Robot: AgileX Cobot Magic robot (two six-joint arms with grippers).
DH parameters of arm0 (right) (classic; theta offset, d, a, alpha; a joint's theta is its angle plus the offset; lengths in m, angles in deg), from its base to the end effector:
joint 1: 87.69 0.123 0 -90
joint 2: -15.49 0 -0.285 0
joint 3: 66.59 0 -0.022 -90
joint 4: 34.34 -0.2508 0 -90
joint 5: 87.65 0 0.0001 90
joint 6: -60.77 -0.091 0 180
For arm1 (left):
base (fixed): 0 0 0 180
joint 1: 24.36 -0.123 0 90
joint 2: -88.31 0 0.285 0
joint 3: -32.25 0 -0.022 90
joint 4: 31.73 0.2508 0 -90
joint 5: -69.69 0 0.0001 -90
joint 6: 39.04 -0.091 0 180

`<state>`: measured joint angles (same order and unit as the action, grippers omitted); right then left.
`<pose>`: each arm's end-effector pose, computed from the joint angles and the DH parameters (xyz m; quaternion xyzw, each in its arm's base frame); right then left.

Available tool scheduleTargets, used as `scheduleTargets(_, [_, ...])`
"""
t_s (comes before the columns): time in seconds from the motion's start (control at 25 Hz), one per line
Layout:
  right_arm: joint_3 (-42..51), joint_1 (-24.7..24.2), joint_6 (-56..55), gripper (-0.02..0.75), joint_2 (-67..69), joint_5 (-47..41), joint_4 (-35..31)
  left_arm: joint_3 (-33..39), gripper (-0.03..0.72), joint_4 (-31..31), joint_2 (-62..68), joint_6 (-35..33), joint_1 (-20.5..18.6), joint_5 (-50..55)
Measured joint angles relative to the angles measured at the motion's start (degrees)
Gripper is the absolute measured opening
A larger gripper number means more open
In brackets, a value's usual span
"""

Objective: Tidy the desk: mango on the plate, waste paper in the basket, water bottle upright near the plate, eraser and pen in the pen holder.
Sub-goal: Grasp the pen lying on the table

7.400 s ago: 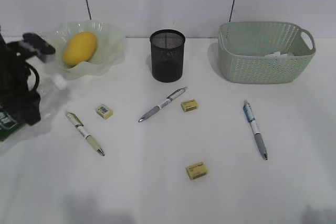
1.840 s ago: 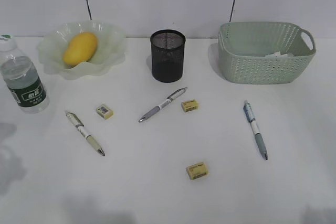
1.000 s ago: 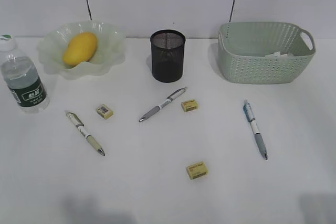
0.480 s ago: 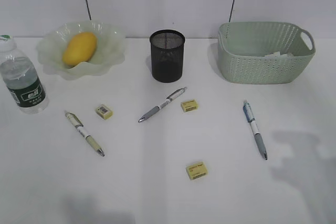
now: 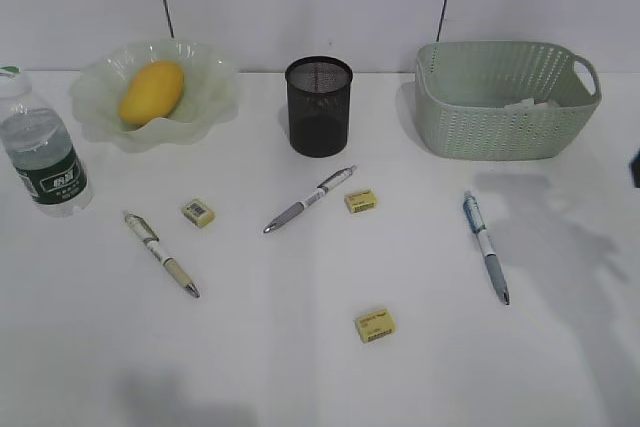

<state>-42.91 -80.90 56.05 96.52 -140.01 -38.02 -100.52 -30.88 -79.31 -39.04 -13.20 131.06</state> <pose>0.2369 0.0329 0.2784 -0.0035 0.9796 0.0486 0.1948 0.0049 0.0002 0.2830 0.0845 0.8661 -0.0405 0.4909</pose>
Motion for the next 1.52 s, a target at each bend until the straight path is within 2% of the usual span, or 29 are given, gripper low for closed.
scheduleTargets(0.2, [-5.41,5.61,-0.81,0.495,10.27,0.33,0.58,0.00,0.449,0.02,0.00,0.00,0.00,-0.07])
scheduleTargets(0.4, [-8.30,8.52,-1.82,0.495,18.28,1.93,0.58,0.00,0.445,0.08,0.00,0.00,0.00,-0.14])
scheduleTargets(0.76, [-8.71,8.94,-1.25,0.490,28.40,6.83,0.20,0.00,0.445,0.14,0.00,0.00,0.00,-0.14])
scheduleTargets(1.04, [-8.99,9.06,-0.73,0.435,32.18,10.62,-0.63,0.00,0.445,0.14,0.00,0.00,0.00,-0.19])
scheduleTargets(1.32, [-12.92,11.77,-0.82,0.426,37.67,11.21,-0.70,0.00,0.445,0.14,0.00,0.00,0.00,-0.19])
scheduleTargets(1.52, [-16.49,12.11,-1.23,0.380,40.81,11.09,-0.41,0.00,0.445,0.14,0.00,0.00,0.00,-0.19])
